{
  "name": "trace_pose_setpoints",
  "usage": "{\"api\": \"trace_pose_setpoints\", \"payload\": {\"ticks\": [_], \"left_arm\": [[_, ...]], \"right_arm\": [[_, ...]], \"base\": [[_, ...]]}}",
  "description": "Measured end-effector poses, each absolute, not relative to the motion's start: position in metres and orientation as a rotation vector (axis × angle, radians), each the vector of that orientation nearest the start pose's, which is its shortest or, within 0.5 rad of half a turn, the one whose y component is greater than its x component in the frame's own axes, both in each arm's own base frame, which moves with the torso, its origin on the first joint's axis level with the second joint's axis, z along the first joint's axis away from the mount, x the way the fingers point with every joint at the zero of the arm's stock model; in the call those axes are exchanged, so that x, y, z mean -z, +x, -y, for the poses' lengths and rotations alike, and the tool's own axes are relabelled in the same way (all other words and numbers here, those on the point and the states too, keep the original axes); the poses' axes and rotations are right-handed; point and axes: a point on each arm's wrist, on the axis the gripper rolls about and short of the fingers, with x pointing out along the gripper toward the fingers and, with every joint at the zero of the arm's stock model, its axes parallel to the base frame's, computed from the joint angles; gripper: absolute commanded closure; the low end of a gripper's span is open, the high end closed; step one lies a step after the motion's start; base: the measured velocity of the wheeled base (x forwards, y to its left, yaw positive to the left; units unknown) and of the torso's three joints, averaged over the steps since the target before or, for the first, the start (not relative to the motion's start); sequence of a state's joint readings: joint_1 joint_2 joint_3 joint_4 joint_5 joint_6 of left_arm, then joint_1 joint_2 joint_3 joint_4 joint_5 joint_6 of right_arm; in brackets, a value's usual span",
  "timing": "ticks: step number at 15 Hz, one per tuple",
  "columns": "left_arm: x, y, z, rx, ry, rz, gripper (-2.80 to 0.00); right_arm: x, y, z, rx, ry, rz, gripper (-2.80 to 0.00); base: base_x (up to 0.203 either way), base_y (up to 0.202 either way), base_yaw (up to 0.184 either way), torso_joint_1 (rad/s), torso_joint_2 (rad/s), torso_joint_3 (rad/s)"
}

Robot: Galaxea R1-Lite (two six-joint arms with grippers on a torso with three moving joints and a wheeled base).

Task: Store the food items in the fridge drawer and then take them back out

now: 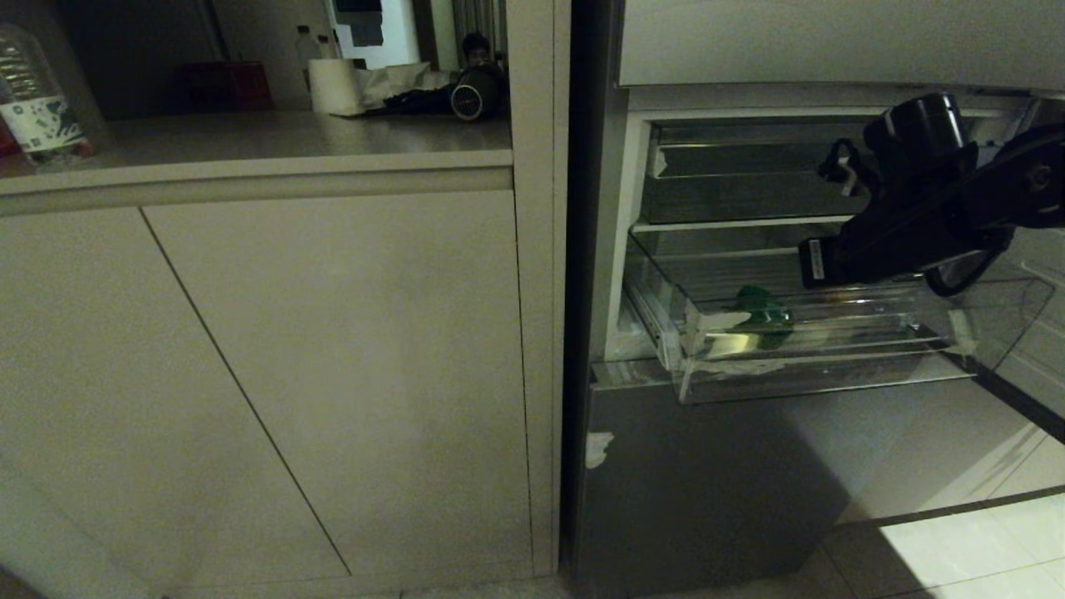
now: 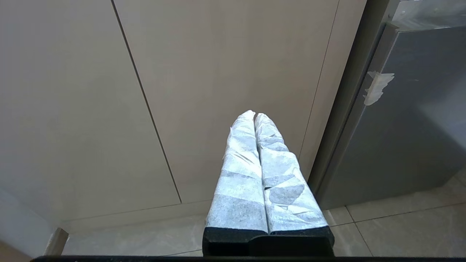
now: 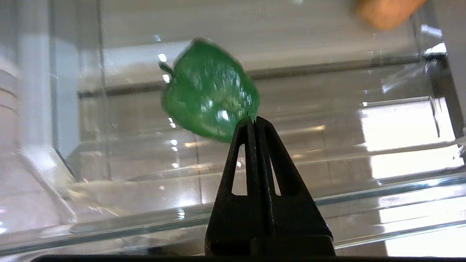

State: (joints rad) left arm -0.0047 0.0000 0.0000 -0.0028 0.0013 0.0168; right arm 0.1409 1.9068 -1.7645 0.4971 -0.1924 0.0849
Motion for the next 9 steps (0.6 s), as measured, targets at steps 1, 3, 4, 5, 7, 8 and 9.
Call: {"api": "trace_pose_setpoints", "payload": {"ticks": [1, 3, 4, 5, 7, 8, 9], "left_arm": [[-0.076, -0.023, 0.000, 0.003, 0.017, 0.003, 0.00], [-0.076, -0.023, 0.000, 0.003, 0.017, 0.003, 0.00], [-0.076, -0.023, 0.000, 0.003, 0.017, 0.003, 0.00], [-0.076, -0.023, 0.000, 0.003, 0.017, 0.003, 0.00], [-0.076, -0.023, 0.000, 0.003, 0.017, 0.003, 0.00], [-0.076, -0.023, 0.000, 0.004, 0.017, 0.003, 0.00], [-0.076, -0.023, 0.000, 0.003, 0.017, 0.003, 0.00]], "right_arm": [[-0.275, 0.364, -0.048, 0.070, -0.018, -0.612, 0.00], [-0.279, 0.373, -0.049, 0.063, -0.012, -0.589, 0.00], [-0.278, 0.377, -0.050, 0.061, -0.012, -0.584, 0.00], [-0.276, 0.382, -0.051, 0.061, -0.012, -0.584, 0.00], [-0.270, 0.389, -0.052, 0.062, -0.015, -0.600, 0.00], [-0.267, 0.389, -0.052, 0.062, -0.017, -0.616, 0.00], [-0.266, 0.387, -0.051, 0.063, -0.021, -0.641, 0.00]], "base": [[0.000, 0.000, 0.000, 0.000, 0.00, 0.000], [0.000, 0.000, 0.000, 0.000, 0.00, 0.000], [0.000, 0.000, 0.000, 0.000, 0.00, 0.000], [0.000, 0.000, 0.000, 0.000, 0.00, 0.000], [0.000, 0.000, 0.000, 0.000, 0.00, 0.000], [0.000, 0.000, 0.000, 0.000, 0.00, 0.000], [0.000, 0.000, 0.000, 0.000, 0.00, 0.000]]}}
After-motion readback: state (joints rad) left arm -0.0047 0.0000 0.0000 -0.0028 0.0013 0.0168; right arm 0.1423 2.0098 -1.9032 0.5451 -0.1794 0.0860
